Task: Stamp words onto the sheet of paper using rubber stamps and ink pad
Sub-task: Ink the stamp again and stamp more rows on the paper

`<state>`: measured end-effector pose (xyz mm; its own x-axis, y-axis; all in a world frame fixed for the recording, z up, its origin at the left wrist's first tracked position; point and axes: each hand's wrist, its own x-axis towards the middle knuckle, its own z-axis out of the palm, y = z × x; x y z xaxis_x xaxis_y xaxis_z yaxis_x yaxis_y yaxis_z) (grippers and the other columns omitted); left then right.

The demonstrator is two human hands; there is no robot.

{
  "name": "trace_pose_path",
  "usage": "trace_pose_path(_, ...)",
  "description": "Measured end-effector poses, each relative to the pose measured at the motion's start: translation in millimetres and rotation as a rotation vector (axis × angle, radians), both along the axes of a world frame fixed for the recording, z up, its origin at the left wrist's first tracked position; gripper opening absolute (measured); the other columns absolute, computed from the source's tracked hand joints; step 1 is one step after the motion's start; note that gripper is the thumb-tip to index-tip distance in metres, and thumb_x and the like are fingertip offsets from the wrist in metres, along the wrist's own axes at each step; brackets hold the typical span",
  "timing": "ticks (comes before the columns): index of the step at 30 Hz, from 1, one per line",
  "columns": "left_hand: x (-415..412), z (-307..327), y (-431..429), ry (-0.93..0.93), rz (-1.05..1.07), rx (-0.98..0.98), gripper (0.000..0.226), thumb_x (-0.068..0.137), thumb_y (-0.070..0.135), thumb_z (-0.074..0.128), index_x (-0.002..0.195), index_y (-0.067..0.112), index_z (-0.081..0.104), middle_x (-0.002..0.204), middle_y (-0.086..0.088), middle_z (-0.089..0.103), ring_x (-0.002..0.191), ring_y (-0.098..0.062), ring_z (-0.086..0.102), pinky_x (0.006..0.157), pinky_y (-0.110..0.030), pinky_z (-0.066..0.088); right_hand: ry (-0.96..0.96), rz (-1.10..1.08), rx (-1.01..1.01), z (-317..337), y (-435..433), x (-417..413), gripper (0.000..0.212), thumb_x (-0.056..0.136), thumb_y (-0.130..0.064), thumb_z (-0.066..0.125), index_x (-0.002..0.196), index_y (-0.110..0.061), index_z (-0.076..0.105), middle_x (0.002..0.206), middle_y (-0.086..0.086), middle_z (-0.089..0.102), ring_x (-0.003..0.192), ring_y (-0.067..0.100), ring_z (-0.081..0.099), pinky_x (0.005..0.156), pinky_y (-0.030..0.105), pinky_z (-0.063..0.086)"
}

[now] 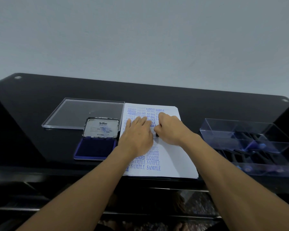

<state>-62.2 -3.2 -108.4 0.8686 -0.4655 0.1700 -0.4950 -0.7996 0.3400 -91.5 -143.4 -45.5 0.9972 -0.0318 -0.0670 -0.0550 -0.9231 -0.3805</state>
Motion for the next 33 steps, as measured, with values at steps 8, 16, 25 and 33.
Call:
trace_pose_path(8, 1, -1, 0, 0.001, 0.001, 0.009, 0.047, 0.102, 0.025, 0.026, 0.147, 0.016, 0.036, 0.155, -0.003, 0.032, 0.146, -0.022, 0.021, 0.122, -0.051, 0.006, -0.074, -0.037, 0.024, -8, 4, -9, 0.027, 0.096, -0.019, 0.045, 0.075, -0.021, 0.027, 0.074, 0.007, 0.048, 0.060, 0.020, 0.038, 0.050, 0.032, 0.028)
trace_pose_path(16, 0, 0, 0, -0.008, -0.005, 0.018, 0.048, 0.101, 0.025, 0.026, 0.147, 0.016, 0.036, 0.154, -0.004, 0.033, 0.145, -0.023, 0.023, 0.121, -0.052, 0.008, -0.113, -0.039, 0.029, -14, 5, -12, 0.012, 0.096, -0.018, 0.045, 0.089, -0.015, 0.036, 0.076, 0.009, 0.052, 0.062, 0.023, 0.042, 0.051, 0.033, 0.031)
trace_pose_path(25, -2, 1, 1, -0.002, -0.005, -0.001, 0.047, 0.102, 0.023, 0.028, 0.148, 0.015, 0.035, 0.157, -0.004, 0.029, 0.147, -0.023, 0.018, 0.122, -0.051, 0.005, -0.031, -0.047, 0.033, -3, 4, -2, 0.026, 0.098, -0.020, 0.045, 0.077, -0.018, 0.031, 0.080, 0.008, 0.051, 0.062, 0.018, 0.040, 0.051, 0.031, 0.030)
trace_pose_path(33, -2, 2, 1, 0.004, -0.002, 0.016, 0.049, 0.102, 0.025, 0.026, 0.149, 0.015, 0.034, 0.159, -0.005, 0.026, 0.149, -0.023, 0.016, 0.122, -0.051, 0.004, -0.084, -0.056, 0.038, -10, 5, -7, 0.016, 0.097, -0.020, 0.046, 0.087, -0.014, 0.036, 0.077, 0.007, 0.051, 0.061, 0.019, 0.041, 0.051, 0.032, 0.031)
